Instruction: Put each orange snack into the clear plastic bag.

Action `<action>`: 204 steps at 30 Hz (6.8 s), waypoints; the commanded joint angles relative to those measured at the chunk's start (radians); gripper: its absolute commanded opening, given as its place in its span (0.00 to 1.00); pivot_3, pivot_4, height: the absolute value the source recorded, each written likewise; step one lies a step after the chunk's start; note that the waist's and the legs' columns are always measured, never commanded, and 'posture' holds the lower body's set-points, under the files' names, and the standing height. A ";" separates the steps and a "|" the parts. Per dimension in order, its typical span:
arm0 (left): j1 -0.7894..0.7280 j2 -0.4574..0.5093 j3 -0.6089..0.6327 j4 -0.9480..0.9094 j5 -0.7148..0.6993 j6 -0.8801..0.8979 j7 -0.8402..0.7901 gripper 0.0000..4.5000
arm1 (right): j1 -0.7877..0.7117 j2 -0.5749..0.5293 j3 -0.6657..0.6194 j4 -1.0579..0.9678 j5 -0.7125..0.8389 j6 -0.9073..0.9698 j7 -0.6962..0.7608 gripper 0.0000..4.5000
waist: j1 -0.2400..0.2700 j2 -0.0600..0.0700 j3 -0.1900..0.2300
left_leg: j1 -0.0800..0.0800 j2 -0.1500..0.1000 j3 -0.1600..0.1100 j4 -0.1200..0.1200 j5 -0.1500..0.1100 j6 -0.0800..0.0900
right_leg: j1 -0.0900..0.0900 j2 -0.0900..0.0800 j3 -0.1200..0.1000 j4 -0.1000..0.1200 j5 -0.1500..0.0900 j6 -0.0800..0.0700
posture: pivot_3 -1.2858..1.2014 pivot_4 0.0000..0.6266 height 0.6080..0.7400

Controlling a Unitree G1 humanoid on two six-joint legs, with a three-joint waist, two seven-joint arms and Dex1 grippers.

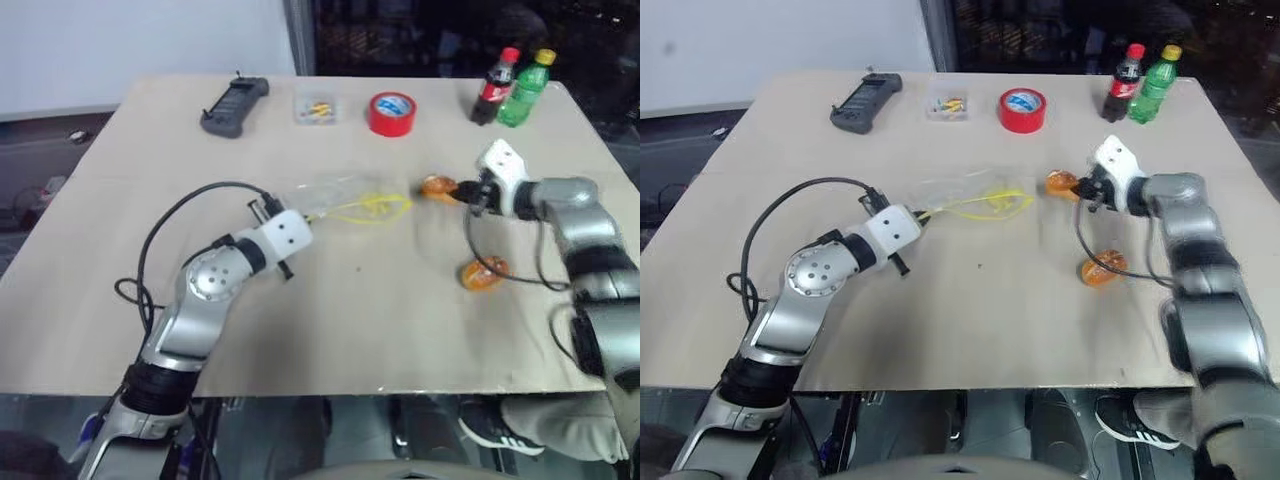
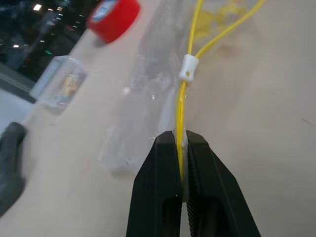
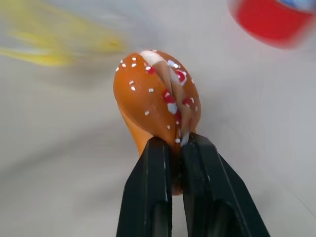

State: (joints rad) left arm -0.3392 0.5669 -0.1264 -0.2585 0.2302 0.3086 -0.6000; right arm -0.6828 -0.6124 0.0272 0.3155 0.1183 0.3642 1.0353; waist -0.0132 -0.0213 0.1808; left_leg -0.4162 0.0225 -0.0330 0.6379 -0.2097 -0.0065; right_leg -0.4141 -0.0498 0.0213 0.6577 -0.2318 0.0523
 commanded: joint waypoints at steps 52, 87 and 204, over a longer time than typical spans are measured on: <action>-0.090 -0.014 -0.028 0.086 -0.023 0.052 -0.017 0.00 | 0.608 -0.349 -0.128 -0.784 0.004 -0.059 -0.202 0.99 | -0.005 0.001 0.001 | 0.001 0.001 0.002 0.005 -0.001 0.001 | 0.001 0.001 0.002 0.000 -0.002 0.003 | 0.52 0.24 1.00; -0.031 0.005 -0.021 0.008 -0.034 0.019 -0.018 0.00 | 0.286 -0.340 -0.024 -0.409 0.196 -0.054 0.184 0.01 | -0.007 -0.001 0.001 | 0.002 0.002 0.004 0.010 -0.001 0.002 | 0.003 0.002 0.004 0.003 0.000 0.000 | 0.52 0.24 1.00; 0.031 0.004 -0.089 0.001 -0.042 -0.314 0.004 0.00 | 0.686 -0.181 -0.044 -0.860 -0.305 -0.098 -0.344 0.41 | 0.002 0.001 0.002 | 0.002 0.000 0.005 0.011 -0.003 0.004 | 0.004 0.000 0.004 0.000 -0.005 0.000 | 0.52 0.24 1.00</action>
State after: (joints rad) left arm -0.2929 0.5664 -0.2233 -0.2259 0.1696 0.0191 -0.6112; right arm 0.0090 -0.7846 0.0686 -0.4393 -0.2328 0.2398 0.6785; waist -0.0108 -0.0205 0.1824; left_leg -0.4138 0.0230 -0.0279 0.6499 -0.2125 -0.0020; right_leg -0.4105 -0.0498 0.0256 0.6590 -0.2367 0.0530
